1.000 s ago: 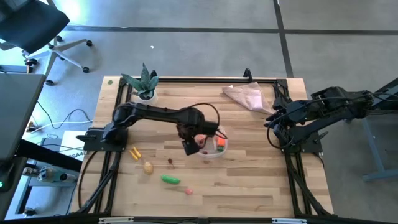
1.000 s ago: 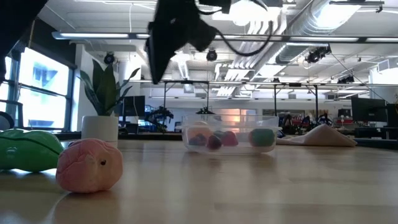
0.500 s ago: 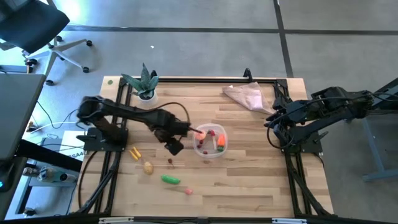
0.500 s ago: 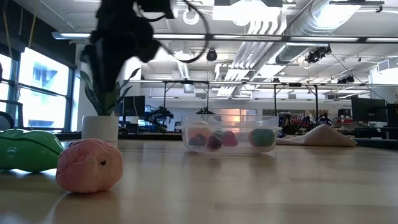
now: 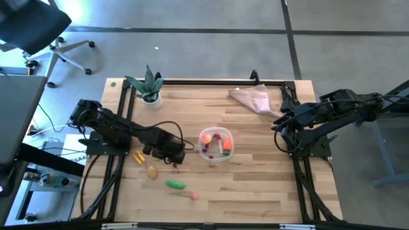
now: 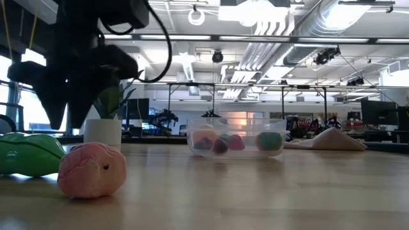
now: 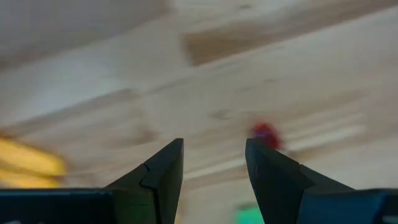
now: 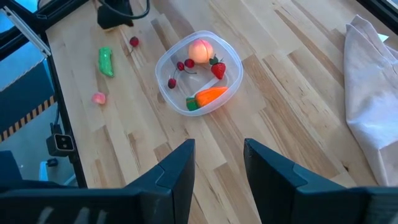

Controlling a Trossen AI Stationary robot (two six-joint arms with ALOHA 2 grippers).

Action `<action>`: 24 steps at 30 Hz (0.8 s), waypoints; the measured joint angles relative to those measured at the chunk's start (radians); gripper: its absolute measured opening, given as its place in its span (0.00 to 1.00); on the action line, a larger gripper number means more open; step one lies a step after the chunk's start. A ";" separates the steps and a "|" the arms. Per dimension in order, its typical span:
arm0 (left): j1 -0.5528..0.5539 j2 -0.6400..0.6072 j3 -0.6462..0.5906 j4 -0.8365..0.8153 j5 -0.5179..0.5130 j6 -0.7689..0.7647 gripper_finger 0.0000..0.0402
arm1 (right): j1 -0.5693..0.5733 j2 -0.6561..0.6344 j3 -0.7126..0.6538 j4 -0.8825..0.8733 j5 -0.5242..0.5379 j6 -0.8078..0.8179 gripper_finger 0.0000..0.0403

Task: Pick and placing Produce into tupperware
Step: Put the red cherry into the transparent bin

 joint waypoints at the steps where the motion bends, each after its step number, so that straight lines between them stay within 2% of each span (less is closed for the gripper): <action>1: -0.006 -0.001 0.000 0.036 -0.001 -0.009 0.41 | 0.000 0.000 0.000 0.000 0.000 0.000 0.32; 5: -0.011 -0.001 0.000 0.160 -0.006 -0.026 0.41 | 0.000 0.000 0.000 0.000 0.000 0.000 0.32; 9: -0.011 -0.001 0.000 0.200 -0.027 -0.114 0.41 | 0.000 0.000 0.000 0.000 0.000 0.000 0.32; 19: -0.017 -0.001 0.000 0.199 -0.043 -0.385 0.41 | 0.000 0.000 0.000 0.000 0.000 0.000 0.32; 24: -0.025 -0.001 0.000 0.193 0.002 -0.465 0.41 | 0.000 0.000 0.000 0.000 0.000 0.000 0.32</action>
